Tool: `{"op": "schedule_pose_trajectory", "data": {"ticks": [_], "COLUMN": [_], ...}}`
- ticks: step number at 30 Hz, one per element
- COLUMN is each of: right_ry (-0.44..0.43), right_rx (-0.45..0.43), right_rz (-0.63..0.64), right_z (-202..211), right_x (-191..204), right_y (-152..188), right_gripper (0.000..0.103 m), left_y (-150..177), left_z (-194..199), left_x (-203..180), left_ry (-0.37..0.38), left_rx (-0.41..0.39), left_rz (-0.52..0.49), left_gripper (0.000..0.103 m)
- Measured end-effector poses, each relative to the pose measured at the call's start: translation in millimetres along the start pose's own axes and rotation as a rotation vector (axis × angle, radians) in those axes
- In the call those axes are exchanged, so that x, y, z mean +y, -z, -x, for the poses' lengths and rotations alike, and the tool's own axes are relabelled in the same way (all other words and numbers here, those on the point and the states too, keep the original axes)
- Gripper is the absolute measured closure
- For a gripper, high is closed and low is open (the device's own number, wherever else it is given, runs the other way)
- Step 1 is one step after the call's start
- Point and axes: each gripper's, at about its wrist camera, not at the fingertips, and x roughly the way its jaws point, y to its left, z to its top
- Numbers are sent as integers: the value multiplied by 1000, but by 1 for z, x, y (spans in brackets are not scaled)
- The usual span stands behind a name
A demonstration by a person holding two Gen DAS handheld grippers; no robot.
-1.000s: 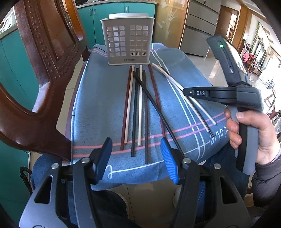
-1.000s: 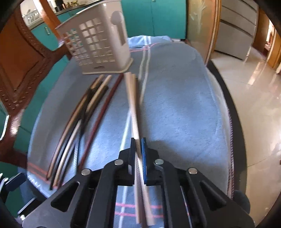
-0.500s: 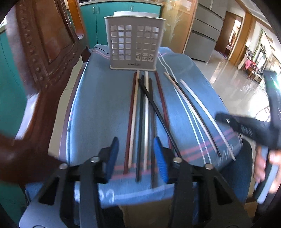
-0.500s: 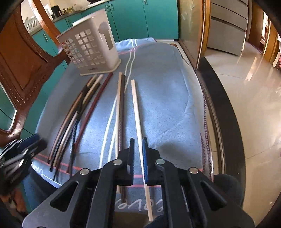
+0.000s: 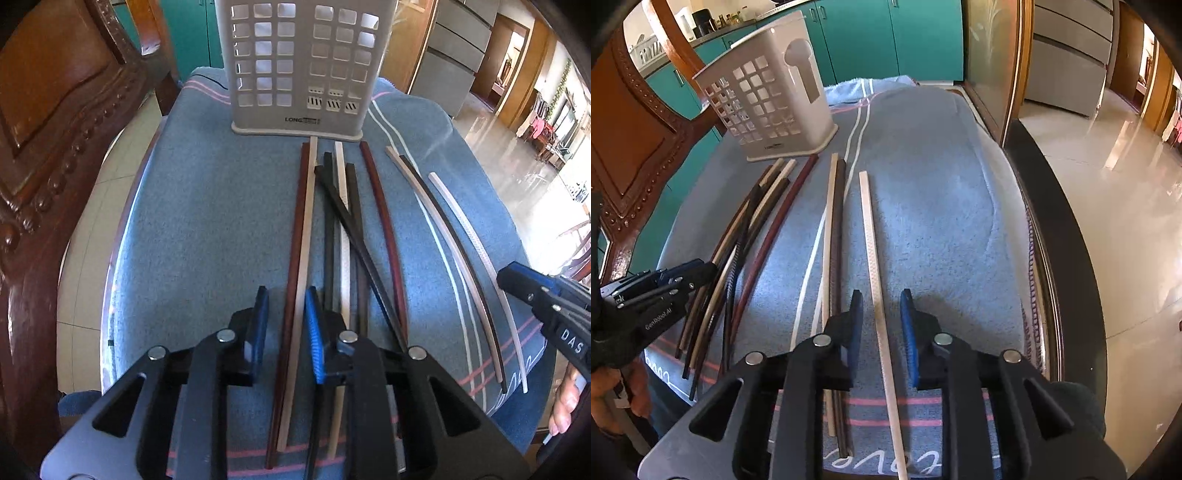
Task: Organize utensils
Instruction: 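Lower the left tool over the dark brown chopstick and close on it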
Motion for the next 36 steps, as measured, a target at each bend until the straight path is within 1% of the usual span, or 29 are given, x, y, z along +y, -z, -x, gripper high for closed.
{"op": "schedule_pose_trajectory", "data": {"ticks": [5, 6, 9, 11, 14, 17, 18, 20, 22, 24, 26, 31, 33, 35, 36], "right_ry": [5, 3, -4, -5, -15, 15, 21, 46, 54, 65, 73, 75, 71, 72, 72], "right_rx": [1, 1, 4, 3, -8, -19, -23, -18, -3, -10, -14, -21, -23, -23, -24], "right_rz": [-2, -3, -7, -10, -4, 24, 30, 39, 36, 46, 58, 69, 66, 67, 66], "right_z": [-4, -4, -3, -2, 0, -3, -4, -11, -18, -20, -20, -22, -22, -22, -22], "right_x": [1, 1, -1, -1, -2, 3, 4, 5, 4, 6, 8, 8, 8, 8, 8], "right_y": [1, 1, 2, 1, -1, -10, -12, -18, -19, -18, -18, -20, -22, -23, -23], "right_gripper": [79, 79, 79, 79, 74, 73, 73, 73, 73, 73, 72, 72, 72, 72, 72], "left_y": [-1, -2, 1, 4, 15, 19, 17, 11, 1, -6, -9, -13, -14, -12, -12], "left_z": [-1, -2, 2, 5, 17, 24, 24, 23, 17, 5, 4, 2, -2, -3, -3], "left_x": [-3, -3, 4, 10, 18, 19, 21, 24, 25, 25, 25, 19, 16, 11, 9], "left_ry": [-13, -9, 24, 29, 48, 45, 43, 36, 22, 8, -1, -1, -1, -23, -32], "left_rx": [-3, -5, -3, 6, 15, 9, -2, -7, -9, 11, 0, -3, 12, 5, 1], "left_rz": [-2, 3, 58, 94, 140, 131, 131, 139, 137, 124, 118, 105, 99, 84, 73], "left_gripper": [82, 89, 90, 91, 91, 91, 89, 88, 88, 88, 88, 88, 84, 84, 87]}}
